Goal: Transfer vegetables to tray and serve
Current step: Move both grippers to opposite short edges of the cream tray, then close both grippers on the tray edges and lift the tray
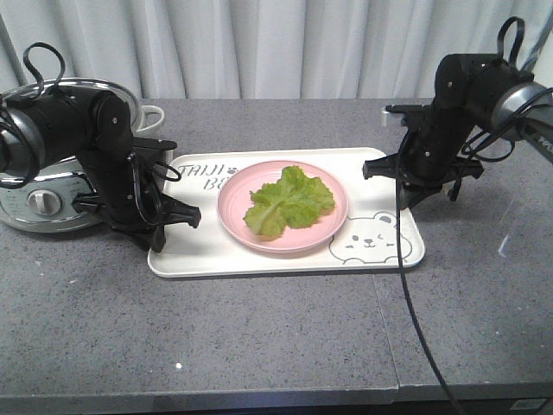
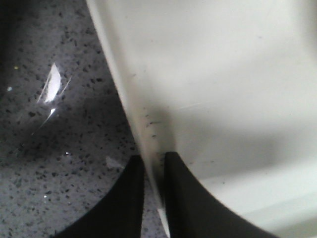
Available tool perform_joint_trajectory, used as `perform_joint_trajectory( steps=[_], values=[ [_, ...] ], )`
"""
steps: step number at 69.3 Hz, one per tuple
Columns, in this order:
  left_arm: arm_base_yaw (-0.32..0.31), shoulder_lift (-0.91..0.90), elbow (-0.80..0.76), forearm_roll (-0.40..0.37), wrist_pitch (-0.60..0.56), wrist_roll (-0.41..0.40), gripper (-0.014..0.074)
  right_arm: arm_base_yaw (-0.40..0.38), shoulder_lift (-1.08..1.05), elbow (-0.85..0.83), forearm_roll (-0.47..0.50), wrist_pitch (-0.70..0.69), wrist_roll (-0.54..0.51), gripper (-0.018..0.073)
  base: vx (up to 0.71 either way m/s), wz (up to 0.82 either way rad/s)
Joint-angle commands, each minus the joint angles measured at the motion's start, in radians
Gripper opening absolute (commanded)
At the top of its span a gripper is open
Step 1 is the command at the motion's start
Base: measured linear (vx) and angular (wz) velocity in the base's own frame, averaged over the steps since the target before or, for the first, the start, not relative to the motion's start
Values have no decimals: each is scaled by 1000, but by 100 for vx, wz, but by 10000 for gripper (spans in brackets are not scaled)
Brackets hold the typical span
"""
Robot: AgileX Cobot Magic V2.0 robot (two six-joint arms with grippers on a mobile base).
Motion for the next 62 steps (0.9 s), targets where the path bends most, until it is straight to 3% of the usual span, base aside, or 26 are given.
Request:
perform_joint_trajectory(
  steps=[1, 9, 62],
  values=[
    [-6, -90, -30, -88, -53, 46, -7, 0, -107, -31, 37, 42, -14, -6, 0, 0],
    [-8, -107, -30, -121, -52, 67, -7, 0, -133, -31, 37, 42, -14, -6, 0, 0],
    [-16, -274, -35, -128, -83, 67, -7, 0, -304, -31, 37, 42, -14, -6, 0, 0]
  ],
)
